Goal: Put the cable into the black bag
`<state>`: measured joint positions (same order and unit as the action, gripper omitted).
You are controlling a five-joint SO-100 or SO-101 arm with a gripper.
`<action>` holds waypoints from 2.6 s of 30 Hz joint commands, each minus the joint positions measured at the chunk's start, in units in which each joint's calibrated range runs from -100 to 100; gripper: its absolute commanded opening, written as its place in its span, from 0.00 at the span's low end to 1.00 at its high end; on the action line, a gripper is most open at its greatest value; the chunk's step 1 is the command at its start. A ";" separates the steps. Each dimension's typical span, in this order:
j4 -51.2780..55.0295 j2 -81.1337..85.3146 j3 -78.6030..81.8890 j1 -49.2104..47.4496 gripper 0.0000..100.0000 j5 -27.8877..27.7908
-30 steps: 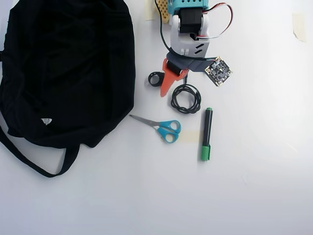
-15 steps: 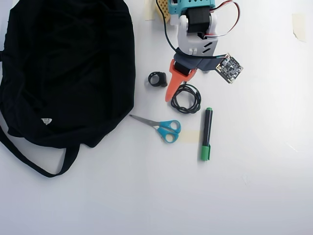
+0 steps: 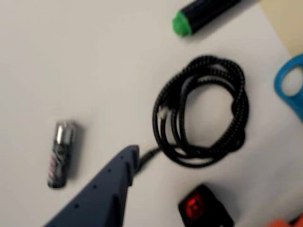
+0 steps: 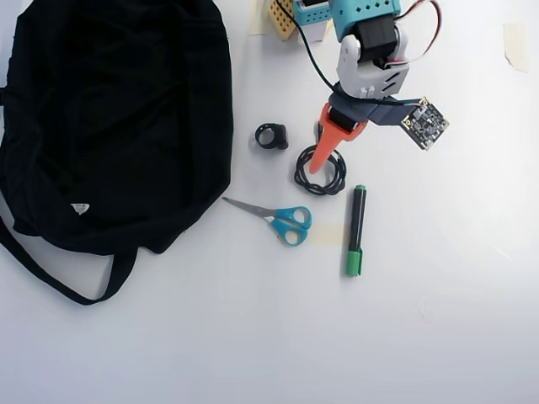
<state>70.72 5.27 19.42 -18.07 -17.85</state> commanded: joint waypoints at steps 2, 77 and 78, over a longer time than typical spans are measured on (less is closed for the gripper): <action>0.00 -5.44 -7.56 -2.04 0.46 2.70; -7.75 -14.15 0.80 0.42 0.32 3.06; -7.75 -14.15 0.80 0.27 0.32 3.06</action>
<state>62.90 -9.26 20.44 -18.07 -14.77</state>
